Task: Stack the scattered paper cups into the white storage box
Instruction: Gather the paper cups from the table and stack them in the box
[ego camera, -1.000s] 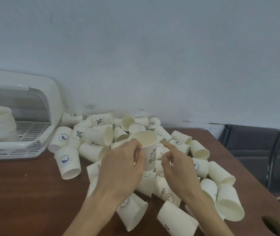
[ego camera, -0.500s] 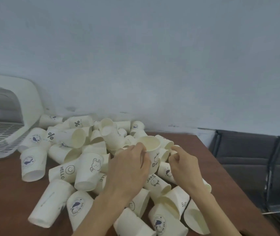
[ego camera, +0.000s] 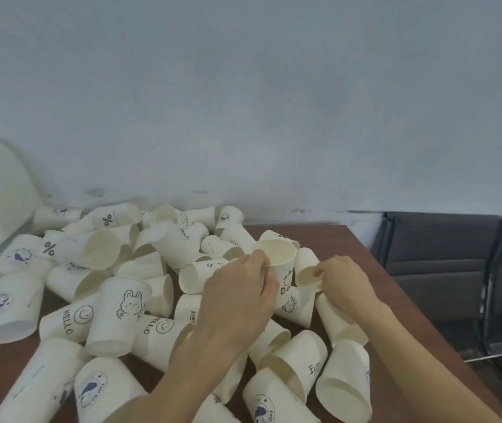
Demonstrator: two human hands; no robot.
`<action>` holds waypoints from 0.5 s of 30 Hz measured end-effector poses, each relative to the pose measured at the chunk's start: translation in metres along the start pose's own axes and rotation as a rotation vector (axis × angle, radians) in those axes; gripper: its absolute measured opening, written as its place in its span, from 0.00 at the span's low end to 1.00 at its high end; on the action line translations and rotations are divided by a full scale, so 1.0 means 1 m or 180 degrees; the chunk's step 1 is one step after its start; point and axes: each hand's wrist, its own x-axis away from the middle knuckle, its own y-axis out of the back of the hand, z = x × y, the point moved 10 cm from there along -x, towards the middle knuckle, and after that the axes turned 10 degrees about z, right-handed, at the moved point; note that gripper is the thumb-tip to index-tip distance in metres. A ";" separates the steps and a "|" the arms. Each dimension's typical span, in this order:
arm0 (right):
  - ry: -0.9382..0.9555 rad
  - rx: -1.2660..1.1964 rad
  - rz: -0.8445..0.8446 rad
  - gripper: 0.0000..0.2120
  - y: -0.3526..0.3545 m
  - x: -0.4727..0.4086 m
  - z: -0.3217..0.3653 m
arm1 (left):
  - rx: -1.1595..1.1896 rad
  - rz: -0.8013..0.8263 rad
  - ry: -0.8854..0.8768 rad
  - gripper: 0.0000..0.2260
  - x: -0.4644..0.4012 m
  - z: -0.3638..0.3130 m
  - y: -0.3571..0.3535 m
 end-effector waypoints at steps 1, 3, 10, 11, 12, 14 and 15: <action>0.0060 0.0228 0.0057 0.21 -0.004 -0.002 -0.001 | 0.0001 0.0002 -0.0005 0.09 -0.001 0.000 -0.002; 0.0139 0.0590 0.0165 0.22 -0.011 -0.005 -0.002 | -0.0007 0.0009 -0.0008 0.09 -0.003 0.000 -0.007; 0.0190 0.1122 0.0314 0.16 -0.019 -0.011 -0.003 | -0.0057 0.0045 0.0001 0.08 -0.004 -0.008 -0.012; 0.0196 0.1141 0.0326 0.13 -0.017 -0.010 -0.002 | -0.0068 0.0046 0.0002 0.08 -0.003 -0.009 -0.011; 0.0205 0.1156 0.0313 0.11 -0.013 -0.008 0.000 | -0.0070 0.0041 -0.0007 0.08 -0.002 -0.010 -0.010; 0.0222 0.1186 0.0236 0.08 -0.005 -0.003 0.003 | -0.0061 0.0029 -0.0027 0.08 0.000 -0.012 -0.007; 0.0222 0.1196 0.0185 0.08 0.000 -0.001 0.004 | -0.0055 0.0023 -0.0034 0.08 0.001 -0.013 -0.006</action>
